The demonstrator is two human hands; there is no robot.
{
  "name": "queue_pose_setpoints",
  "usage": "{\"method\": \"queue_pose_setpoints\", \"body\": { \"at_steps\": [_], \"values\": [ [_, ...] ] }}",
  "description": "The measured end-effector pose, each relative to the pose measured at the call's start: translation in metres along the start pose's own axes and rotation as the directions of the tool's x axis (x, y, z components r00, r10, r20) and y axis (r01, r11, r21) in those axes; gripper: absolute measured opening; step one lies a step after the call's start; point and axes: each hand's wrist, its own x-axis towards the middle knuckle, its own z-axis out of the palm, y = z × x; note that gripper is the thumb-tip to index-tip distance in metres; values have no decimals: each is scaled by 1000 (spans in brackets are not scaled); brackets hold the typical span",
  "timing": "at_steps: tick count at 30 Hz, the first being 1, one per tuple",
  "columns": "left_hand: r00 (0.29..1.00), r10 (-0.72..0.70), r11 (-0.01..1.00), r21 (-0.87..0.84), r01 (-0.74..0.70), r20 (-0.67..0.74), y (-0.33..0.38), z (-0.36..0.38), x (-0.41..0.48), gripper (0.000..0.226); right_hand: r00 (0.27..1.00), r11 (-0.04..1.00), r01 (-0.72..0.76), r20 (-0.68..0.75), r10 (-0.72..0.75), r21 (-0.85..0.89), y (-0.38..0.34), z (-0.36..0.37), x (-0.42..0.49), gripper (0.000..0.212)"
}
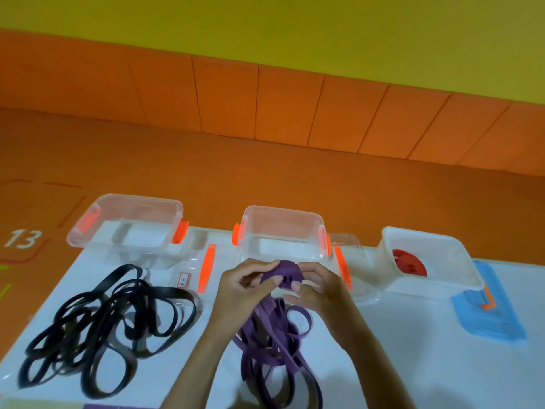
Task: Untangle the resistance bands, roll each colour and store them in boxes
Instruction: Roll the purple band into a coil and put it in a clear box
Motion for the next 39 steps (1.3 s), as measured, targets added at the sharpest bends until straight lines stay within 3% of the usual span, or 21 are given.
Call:
{"method": "queue_pose_setpoints", "body": {
  "at_steps": [2,4,8,13,17,21,26,28,31,33,39],
  "values": [
    [999,5,997,71,-8,42,-3,0,-1,30,1000,971,3,-6,-5,-239,-1,-6,1,21],
    [998,-20,993,115,13,58,-2,1,-2,30,1000,944,-22,-18,17,-329,-3,-11,3,25],
    [999,-52,994,99,51,4,0,4,-3,37,999,986,-18,-32,13,-167,-9,-13,1,24],
    [989,-78,985,162,57,125,2,13,-1,36,994,996,3,-111,-14,-95,-12,-23,-4,18],
    [989,-19,971,239,-17,145,10,16,6,30,987,997,-52,-150,60,56,-8,-21,-10,25],
    [971,-7,983,179,-37,239,18,10,8,37,984,964,-149,-61,166,222,4,-9,-14,29],
    [995,46,994,94,-54,87,18,9,0,36,969,854,-247,91,231,458,16,8,-9,46],
    [996,75,990,111,-81,57,17,3,-1,32,970,886,-245,101,223,394,13,15,-8,43],
    [993,69,975,206,-88,99,16,-10,-4,25,989,990,-137,50,138,-27,-2,16,-2,33],
    [991,53,970,230,-81,123,16,-15,-5,22,998,985,-40,36,47,-166,-7,12,3,27],
    [996,-15,995,100,6,85,19,-21,2,24,1000,1000,-13,-18,12,-29,-18,11,4,19]
  ]
}}
